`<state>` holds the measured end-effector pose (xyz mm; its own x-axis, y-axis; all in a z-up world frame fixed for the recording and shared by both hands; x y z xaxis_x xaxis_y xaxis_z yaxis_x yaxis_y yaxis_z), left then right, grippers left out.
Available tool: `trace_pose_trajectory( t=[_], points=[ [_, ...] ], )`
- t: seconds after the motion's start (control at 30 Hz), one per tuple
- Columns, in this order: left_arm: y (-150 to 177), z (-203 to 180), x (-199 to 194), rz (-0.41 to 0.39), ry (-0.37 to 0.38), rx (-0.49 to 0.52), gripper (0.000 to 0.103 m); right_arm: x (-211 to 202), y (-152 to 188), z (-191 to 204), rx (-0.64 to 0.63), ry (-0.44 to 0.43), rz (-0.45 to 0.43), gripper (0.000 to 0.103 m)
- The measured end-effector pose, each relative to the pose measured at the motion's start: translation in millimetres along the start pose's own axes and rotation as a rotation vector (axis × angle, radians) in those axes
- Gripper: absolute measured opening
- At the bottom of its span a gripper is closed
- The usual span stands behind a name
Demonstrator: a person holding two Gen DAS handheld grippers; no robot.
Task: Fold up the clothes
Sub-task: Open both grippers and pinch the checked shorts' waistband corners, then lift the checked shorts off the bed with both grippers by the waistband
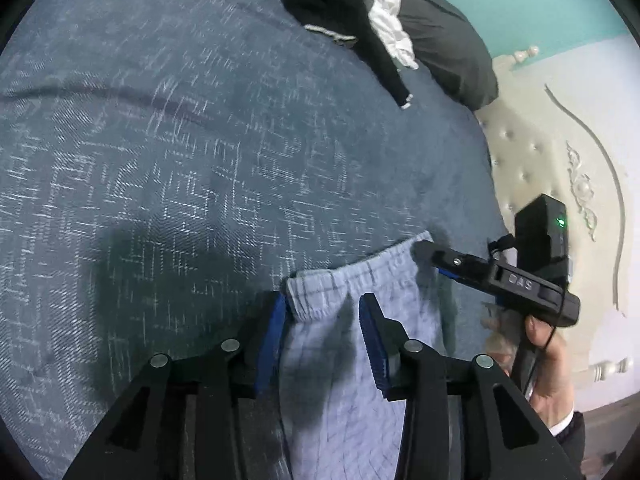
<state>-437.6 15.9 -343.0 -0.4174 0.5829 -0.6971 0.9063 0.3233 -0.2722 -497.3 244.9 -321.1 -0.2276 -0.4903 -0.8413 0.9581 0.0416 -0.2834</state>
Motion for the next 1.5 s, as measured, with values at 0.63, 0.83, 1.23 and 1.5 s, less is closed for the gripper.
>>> trace_pose_trajectory(
  t=[0.63,0.83,1.23,1.5],
  points=[
    [12,-17,3,-0.054,-0.030,0.077,0.017,-3,21,-1,-0.148,-0.018,-0.083,0.013],
    [15,-34,-11,-0.082,-0.040,0.116,0.016,-22,27,9,-0.200,-0.043,-0.168,0.011],
    [18,-92,-53,-0.140,-0.036,0.205,0.015,-89,39,29,-0.269,-0.065,-0.340,0.011],
    [22,-144,-89,-0.192,-0.036,0.281,0.015,-153,45,42,-0.303,-0.065,-0.418,0.011]
  ],
)
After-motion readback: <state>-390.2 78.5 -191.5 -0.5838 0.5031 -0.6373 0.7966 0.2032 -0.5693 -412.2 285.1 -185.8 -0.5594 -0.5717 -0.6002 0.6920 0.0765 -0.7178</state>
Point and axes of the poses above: each gripper's, at about its wrist camera, not at the fingertips, and x roughly the way its jaws point, z to its left, y to its underside, the point moved 4 cm from there along x, roughly the way its jaws point, and after that the axes turned 4 degrees about -z, right-handed, at the moved point
